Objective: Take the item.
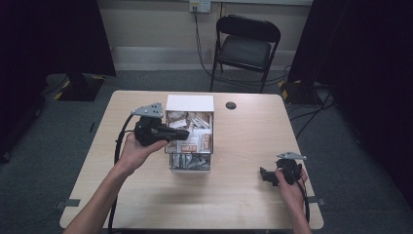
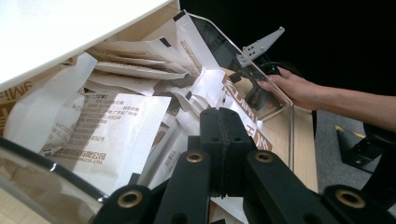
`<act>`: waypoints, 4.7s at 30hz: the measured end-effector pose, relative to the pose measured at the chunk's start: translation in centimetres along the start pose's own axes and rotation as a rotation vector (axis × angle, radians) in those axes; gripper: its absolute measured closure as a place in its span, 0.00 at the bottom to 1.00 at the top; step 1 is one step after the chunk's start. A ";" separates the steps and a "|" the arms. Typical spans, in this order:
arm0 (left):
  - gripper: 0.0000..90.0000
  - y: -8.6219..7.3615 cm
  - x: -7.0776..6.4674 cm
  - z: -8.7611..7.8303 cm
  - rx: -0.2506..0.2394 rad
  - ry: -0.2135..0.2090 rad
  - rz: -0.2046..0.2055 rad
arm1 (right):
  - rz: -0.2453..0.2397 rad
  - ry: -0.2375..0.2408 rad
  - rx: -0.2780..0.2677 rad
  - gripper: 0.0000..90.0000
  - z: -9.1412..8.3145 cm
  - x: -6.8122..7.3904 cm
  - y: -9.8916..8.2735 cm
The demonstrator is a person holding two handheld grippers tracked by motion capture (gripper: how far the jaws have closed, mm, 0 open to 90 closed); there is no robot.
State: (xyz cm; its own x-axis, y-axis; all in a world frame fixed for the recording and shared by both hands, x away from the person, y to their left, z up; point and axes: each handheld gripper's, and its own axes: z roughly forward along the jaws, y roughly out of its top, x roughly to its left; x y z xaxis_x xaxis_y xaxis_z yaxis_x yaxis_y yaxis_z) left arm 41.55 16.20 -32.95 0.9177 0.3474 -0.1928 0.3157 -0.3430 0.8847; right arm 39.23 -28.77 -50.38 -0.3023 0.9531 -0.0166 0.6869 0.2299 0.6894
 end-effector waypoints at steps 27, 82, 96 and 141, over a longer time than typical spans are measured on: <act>1.00 0.0 0.4 -2.1 -0.114 -0.009 -0.048 | -0.001 0.000 0.000 0.00 0.0 0.0 0.0; 1.00 0.5 -1.4 -12.1 -0.289 0.113 0.002 | 0.000 0.000 0.000 0.00 0.0 0.0 0.0; 1.00 -1.4 0.4 -14.6 -0.318 0.175 -0.069 | 0.000 0.000 0.000 0.00 0.0 0.0 0.0; 1.00 -7.9 5.3 -7.2 -0.023 0.264 -0.158 | -0.002 0.000 -0.001 0.00 0.0 0.0 0.0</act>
State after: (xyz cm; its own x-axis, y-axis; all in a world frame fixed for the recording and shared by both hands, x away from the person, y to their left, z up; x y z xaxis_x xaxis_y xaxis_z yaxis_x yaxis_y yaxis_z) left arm 42.17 27.05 -37.85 0.7624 0.6107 -0.2142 0.4409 -0.2479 0.8627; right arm 39.23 -28.77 -50.39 -0.3037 0.9526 -0.0174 0.6860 0.2313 0.6898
